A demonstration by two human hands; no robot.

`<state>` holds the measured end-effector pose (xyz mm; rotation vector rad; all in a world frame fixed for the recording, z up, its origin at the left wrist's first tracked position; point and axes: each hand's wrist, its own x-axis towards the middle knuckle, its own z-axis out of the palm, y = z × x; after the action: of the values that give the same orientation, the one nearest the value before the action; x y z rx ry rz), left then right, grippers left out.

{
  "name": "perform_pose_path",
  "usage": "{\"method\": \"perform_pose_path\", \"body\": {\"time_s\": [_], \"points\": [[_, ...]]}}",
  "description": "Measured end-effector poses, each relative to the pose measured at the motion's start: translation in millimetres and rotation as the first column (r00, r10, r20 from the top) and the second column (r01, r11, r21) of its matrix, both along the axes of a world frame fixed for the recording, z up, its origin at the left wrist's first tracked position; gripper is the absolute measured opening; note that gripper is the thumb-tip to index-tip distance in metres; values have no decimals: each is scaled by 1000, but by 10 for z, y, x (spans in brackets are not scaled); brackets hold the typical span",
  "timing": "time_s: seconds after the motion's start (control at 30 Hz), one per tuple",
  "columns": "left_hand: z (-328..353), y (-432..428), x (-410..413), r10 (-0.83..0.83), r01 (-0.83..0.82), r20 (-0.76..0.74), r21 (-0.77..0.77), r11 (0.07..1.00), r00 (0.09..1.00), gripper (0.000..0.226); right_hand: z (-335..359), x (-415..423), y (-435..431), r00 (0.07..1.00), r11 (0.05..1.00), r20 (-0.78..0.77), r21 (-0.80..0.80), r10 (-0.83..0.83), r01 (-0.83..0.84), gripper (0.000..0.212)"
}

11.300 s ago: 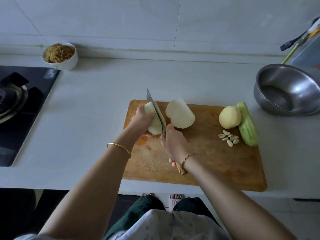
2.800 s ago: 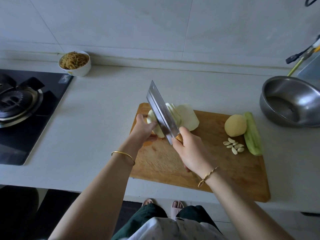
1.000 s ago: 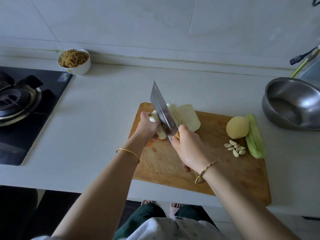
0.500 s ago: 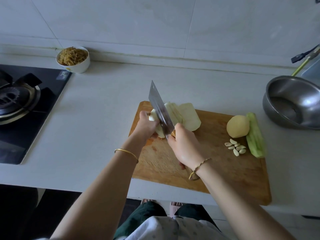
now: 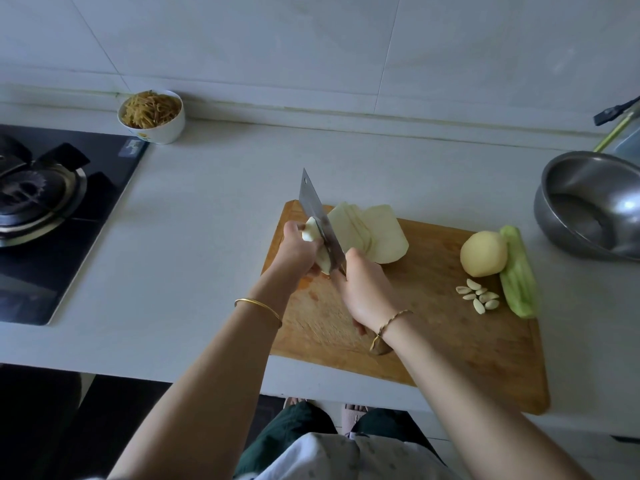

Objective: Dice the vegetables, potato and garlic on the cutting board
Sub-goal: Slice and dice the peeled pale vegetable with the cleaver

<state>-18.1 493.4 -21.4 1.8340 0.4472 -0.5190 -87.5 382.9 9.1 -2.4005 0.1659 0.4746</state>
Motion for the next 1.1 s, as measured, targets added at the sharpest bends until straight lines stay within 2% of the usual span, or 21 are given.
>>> {"method": "perform_pose_path", "body": {"time_s": [0.23, 0.33, 0.6, 0.73, 0.77, 0.93, 1.1], "points": [[-30, 33, -30, 8, -8, -5, -51, 999, 1000, 32, -123, 59, 63, 1000, 998, -13, -58, 20, -20, 4], [-28, 43, -23, 8, -9, -11, -62, 998, 1000, 33, -166, 78, 72, 999, 996, 5, -79, 36, -35, 4], [-33, -1, -7, -3, 3, 4, -6, 1000, 1000, 30, -156, 147, 57, 999, 998, -34, 61, 1, 1, 5], [-64, 35, 28, 21, -21, -11, -11, 1000, 1000, 32, -198, 4, 77, 997, 992, -19, -106, 69, -71, 17], [-73, 42, 24, 3, -3, -15, -5, 1000, 1000, 33, -222, -8, 74, 998, 992, -16, -107, 66, -68, 17], [-86, 9, -11, -43, 43, 0, 43, 998, 999, 40, -267, 133, 25, 999, 996, -37, 82, -30, 33, 13], [-77, 20, 12, -50, 51, -18, 42, 998, 999, 43, -266, 72, -17, 997, 982, -67, 178, -46, 57, 13]]}}
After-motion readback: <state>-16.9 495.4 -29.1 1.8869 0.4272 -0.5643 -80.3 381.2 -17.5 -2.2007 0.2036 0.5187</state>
